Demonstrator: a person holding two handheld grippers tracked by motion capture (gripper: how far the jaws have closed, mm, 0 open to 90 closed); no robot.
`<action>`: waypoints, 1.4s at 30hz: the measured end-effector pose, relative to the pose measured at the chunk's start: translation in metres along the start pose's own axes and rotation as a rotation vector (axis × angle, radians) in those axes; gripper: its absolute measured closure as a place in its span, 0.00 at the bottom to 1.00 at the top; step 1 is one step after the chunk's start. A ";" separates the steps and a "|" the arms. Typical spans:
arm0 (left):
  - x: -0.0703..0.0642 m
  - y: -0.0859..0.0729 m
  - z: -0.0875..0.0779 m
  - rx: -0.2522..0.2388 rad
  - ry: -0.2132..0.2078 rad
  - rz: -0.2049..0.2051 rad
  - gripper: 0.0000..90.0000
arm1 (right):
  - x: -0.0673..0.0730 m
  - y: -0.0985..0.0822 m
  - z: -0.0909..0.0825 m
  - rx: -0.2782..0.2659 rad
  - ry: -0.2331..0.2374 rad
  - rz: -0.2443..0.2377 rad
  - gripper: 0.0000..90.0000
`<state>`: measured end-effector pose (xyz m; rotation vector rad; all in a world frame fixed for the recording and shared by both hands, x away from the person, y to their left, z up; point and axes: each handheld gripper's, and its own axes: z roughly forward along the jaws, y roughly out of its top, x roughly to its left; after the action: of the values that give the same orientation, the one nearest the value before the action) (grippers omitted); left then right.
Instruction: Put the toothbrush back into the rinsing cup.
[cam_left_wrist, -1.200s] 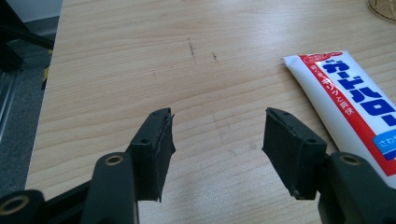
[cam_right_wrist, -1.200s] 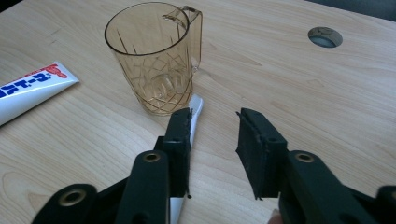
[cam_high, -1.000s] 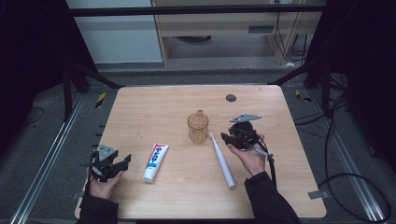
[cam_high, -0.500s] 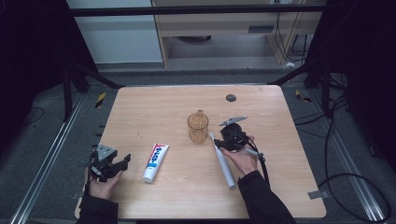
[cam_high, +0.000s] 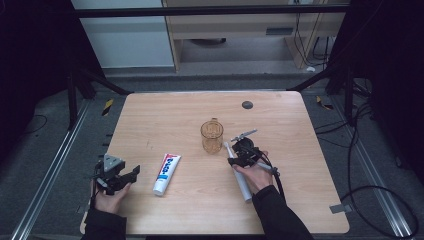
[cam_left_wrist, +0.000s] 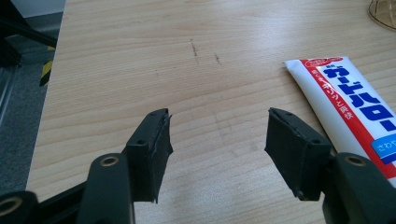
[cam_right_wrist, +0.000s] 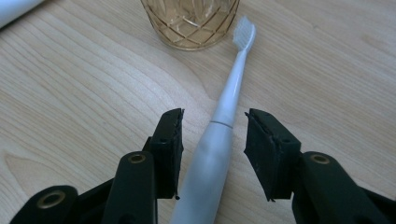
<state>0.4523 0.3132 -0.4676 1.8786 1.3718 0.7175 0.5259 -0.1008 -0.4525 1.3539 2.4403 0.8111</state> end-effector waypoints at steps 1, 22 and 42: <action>0.000 0.000 0.000 -0.001 0.000 -0.001 0.44 | 0.000 -0.001 0.001 0.005 -0.004 -0.001 0.62; 0.000 0.000 -0.001 -0.001 -0.003 0.004 0.44 | 0.000 -0.002 0.012 0.126 -0.005 0.019 0.60; 0.000 0.000 0.000 0.004 -0.005 0.005 0.44 | 0.002 -0.002 0.021 0.214 -0.008 0.033 0.65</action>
<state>0.4525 0.3129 -0.4677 1.8871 1.3663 0.7121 0.5333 -0.0929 -0.4706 1.4702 2.5646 0.5629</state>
